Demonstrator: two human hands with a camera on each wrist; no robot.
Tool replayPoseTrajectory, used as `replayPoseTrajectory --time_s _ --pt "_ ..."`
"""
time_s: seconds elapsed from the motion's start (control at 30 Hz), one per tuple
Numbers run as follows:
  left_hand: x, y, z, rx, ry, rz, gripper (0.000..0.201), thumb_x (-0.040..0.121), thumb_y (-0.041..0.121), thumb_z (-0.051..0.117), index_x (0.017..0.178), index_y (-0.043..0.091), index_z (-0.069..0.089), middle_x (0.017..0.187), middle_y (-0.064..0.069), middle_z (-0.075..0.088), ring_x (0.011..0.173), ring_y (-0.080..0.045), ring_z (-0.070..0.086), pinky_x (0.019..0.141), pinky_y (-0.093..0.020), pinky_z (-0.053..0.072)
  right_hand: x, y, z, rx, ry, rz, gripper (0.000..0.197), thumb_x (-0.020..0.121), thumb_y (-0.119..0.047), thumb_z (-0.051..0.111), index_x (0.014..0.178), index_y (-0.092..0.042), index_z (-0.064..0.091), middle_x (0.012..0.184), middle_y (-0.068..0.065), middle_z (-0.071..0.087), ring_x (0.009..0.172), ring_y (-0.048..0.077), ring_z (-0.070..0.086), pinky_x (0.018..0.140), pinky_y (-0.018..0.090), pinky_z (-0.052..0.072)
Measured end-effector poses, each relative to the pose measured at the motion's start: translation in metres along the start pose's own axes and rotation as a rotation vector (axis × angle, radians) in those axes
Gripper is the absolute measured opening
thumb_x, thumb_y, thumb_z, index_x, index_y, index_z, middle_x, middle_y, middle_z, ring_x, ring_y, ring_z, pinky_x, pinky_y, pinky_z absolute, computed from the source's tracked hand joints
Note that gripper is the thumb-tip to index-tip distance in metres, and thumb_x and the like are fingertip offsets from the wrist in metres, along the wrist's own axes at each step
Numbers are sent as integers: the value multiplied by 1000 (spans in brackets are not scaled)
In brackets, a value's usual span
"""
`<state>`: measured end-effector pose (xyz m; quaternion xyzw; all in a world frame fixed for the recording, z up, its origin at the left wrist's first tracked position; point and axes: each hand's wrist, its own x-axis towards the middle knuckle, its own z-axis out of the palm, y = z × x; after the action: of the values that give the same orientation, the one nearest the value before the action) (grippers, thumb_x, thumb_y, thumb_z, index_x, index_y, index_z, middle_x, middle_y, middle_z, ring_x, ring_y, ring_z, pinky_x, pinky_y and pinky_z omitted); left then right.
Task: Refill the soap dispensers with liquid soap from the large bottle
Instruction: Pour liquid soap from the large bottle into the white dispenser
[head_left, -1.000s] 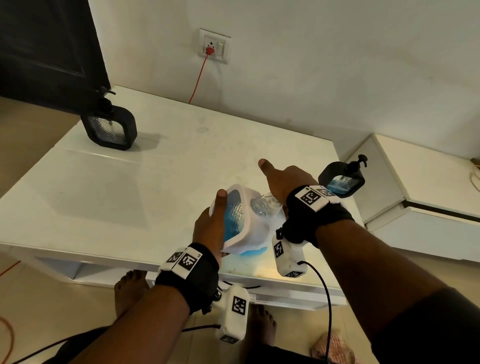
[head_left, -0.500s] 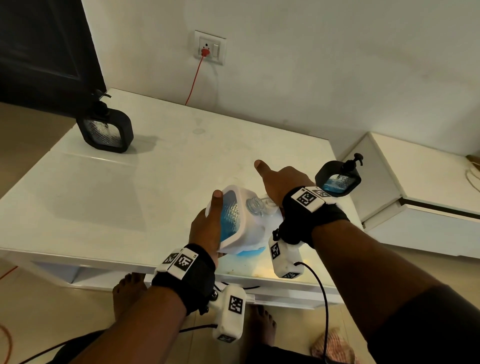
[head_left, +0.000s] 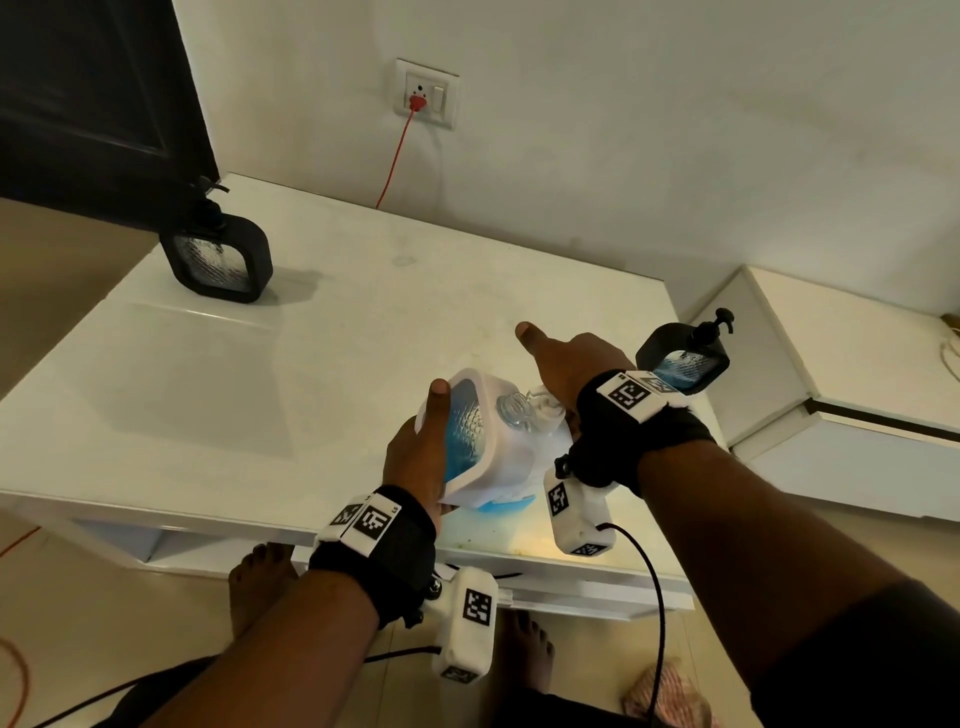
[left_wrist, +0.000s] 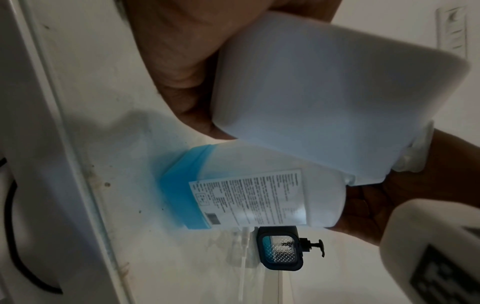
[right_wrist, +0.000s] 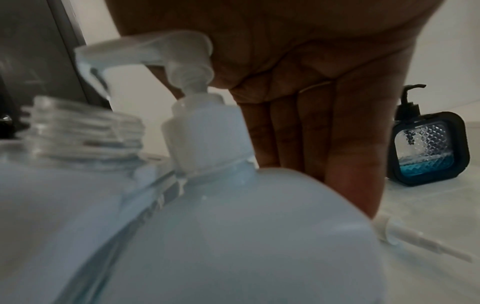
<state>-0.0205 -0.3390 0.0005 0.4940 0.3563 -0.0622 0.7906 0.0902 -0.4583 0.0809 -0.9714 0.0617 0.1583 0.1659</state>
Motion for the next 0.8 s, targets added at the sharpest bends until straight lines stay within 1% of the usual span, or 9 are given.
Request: replayPoseTrajectory --time_s 0.07,0.2,0.33,0.43,0.53,0.6,0.7,0.73,0.8 --pt "2 -2 0 0 -5 -9 66 85 78 50 124 26 64 114 -9 73 101 -30 70 89 -47 61 1 1 1 -16 11 -5 68 89 -76 35 93 -14 63 94 7 65 88 28 58 74 34 37" --pt "4 -3 -1 -4 -8 -6 84 69 86 51 126 26 65 118 -10 73 106 -32 70 96 -55 58 3 3 2 -31 33 -8 67 91 -74 37 91 -12 62 86 6 61 83 26 56 73 34 35" --pt "6 -3 0 -25 -5 -1 68 85 78 52 126 25 66 115 -9 74 103 -31 71 96 -54 58 3 4 4 -50 56 1 67 91 -72 38 94 -12 66 73 3 54 70 23 51 71 33 35" --pt "6 -3 1 -17 -8 -7 65 83 78 52 121 26 65 114 -9 74 101 -30 71 95 -52 59 1 4 4 -61 58 -7 68 92 -72 37 99 -12 69 77 3 56 74 25 51 72 33 35" --pt "5 -2 0 -15 -8 5 61 87 75 51 119 26 65 114 -10 73 101 -30 70 95 -51 59 -1 3 2 -71 47 -10 69 92 -72 36 103 -12 69 89 7 61 81 27 54 73 33 35" --pt "4 -2 0 -8 -12 16 68 77 82 51 115 28 65 114 -9 73 102 -30 70 97 -53 58 -2 1 1 -69 31 -10 71 91 -74 35 99 -11 66 97 9 65 85 28 56 74 33 37" --pt "3 -4 0 16 -7 25 99 49 93 49 122 29 65 118 -8 73 106 -32 70 98 -56 57 -1 -2 -2 -17 -30 10 75 85 -83 29 89 -14 60 103 10 67 93 30 61 79 34 41" --pt "5 -5 0 16 -9 28 104 45 95 49 123 29 64 118 -8 73 106 -32 70 98 -56 57 0 -3 -4 -2 -48 14 76 84 -85 27 85 -15 59 104 11 67 95 31 61 82 34 42" --pt "5 -4 1 6 -13 29 103 45 95 50 123 30 64 118 -7 72 106 -32 69 98 -56 58 -1 -3 -7 21 -64 9 76 83 -86 24 77 -18 55 102 11 65 96 31 61 86 35 43"
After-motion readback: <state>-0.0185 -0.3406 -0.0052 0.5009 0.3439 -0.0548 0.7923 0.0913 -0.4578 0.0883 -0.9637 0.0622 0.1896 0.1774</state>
